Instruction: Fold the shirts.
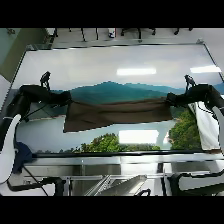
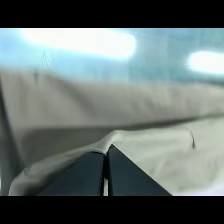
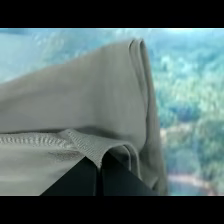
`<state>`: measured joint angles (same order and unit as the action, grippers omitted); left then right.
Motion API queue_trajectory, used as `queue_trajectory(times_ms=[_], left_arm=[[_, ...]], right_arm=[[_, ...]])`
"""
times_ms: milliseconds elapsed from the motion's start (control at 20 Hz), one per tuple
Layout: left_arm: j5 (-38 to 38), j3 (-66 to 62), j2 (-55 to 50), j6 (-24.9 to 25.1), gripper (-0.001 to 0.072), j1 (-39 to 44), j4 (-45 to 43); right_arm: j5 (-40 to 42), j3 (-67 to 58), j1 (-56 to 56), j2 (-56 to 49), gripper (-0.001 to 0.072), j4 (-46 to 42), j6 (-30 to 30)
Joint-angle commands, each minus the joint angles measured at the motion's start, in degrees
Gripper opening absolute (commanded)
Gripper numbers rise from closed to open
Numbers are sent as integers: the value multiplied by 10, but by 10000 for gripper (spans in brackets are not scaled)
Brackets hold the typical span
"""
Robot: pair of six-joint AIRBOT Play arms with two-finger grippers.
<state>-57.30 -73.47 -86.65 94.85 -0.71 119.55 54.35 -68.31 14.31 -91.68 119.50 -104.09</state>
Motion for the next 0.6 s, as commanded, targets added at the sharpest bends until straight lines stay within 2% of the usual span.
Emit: queue_trajectory(times_ms=[0,100,150,200,250,550], left_arm=[[6,-78,-98,2,10,16,1],[-19,-105,-128,2,10,21,5],[-33,-121,-139,2,51,21,6],[-44,-137,-147,2,345,21,6],[-53,-155,-151,1,680,21,6],[-161,-289,-154,-29,697,23,9]], right_arm=[[-30,-7,-5,-29,30,3,-12],[-15,-13,-3,-29,31,2,-22],[6,-23,0,-29,51,-2,-33],[32,-38,6,-29,304,-4,-33],[54,-53,15,-30,520,-3,-33],[168,-139,68,-101,532,4,-31]])
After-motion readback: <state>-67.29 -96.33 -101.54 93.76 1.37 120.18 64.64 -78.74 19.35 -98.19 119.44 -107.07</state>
